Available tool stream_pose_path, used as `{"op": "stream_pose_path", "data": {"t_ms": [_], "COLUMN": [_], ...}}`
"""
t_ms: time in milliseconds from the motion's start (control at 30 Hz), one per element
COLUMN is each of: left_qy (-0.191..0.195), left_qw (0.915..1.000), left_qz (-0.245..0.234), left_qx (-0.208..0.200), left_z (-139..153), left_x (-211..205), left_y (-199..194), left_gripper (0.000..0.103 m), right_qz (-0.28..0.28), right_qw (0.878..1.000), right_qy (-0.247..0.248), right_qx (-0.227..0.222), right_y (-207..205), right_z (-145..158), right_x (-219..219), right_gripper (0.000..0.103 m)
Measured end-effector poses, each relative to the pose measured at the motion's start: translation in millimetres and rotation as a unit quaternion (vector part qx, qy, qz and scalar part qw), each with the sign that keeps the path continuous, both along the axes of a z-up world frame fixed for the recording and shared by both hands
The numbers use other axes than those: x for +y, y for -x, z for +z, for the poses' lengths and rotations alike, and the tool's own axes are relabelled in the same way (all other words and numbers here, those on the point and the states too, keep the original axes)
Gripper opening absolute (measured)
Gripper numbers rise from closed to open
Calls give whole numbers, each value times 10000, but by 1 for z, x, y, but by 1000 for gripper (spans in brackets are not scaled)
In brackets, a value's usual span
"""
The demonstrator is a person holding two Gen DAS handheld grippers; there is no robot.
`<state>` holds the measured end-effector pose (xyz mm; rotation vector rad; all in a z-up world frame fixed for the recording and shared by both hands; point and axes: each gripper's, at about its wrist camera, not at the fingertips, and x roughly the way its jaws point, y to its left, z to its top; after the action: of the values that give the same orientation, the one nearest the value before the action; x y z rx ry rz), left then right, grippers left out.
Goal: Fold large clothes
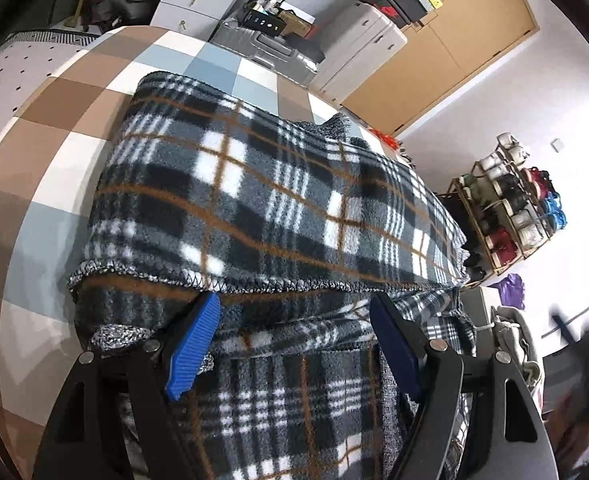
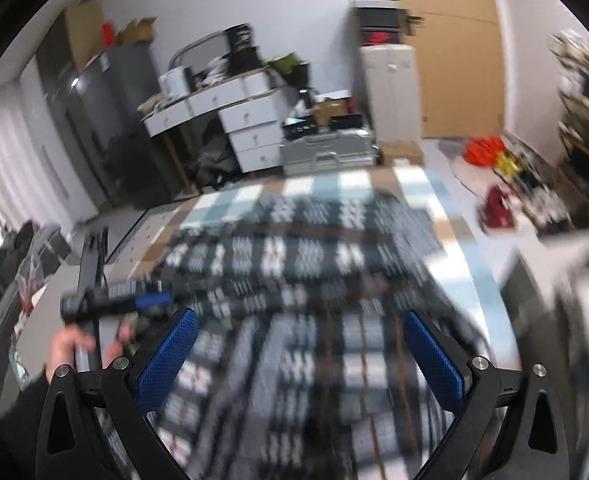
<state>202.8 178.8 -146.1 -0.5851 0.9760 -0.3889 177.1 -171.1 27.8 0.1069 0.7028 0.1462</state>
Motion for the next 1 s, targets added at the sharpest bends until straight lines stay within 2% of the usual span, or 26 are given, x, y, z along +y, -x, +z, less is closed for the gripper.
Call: {"op": "stream_pose_path", "data": {"t_ms": [100,200,267,367,433,467,500,567,633,700,800,867,1000], "left_qy": [-252,-332,-285,-203,-180,-157,-121,-34,-24,-15,-8,-14,-100], "left_qw": [9996,9993,9995,9997,9997,9998,9998,9999,9999,10000,10000,10000,9999], "left_qz": [-150,-123,-87,-101,-142,-152,-149,-120,-112,-96,-27,18,35], "left_qx": [-49,-95,-119,-98,-67,-48,-39,-3,6,6,37,50,37], "left_z": [2,3,2,1,1,0,0,-1,-1,-1,-1,-1,0], "left_x": [-6,-6,-7,-5,-4,-3,1,3,4,5,5,5,3], "left_y": [-1,6,6,4,2,2,3,2,2,2,2,2,3], "left_gripper": [73,73,73,73,73,73,73,73,73,73,73,73,73], "right_qz": [-1,65,4,-210,-309,-282,-269,-182,-91,-143,-346,-592,-798], "right_qw": [9981,9882,9804,9608,9461,9457,9516,9541,9595,9721,9790,9751,9552], "right_qy": [171,241,519,1415,1671,1610,1460,1367,1185,1042,735,735,728], "right_qx": [584,1509,1903,2373,2756,2808,2691,2659,2553,2095,1870,2009,2757], "right_y": [-79,-155,-188,-225,-232,-233,-230,-227,-222,-209,-194,-195,-188], "right_z": [2,-25,-49,-99,-137,-146,-150,-149,-134,-108,-85,-87,-135], "right_x": [25,52,65,79,75,73,70,65,54,37,3,-9,-40], "right_gripper": [103,103,103,102,103,103,103,103,102,100,101,101,101]}}
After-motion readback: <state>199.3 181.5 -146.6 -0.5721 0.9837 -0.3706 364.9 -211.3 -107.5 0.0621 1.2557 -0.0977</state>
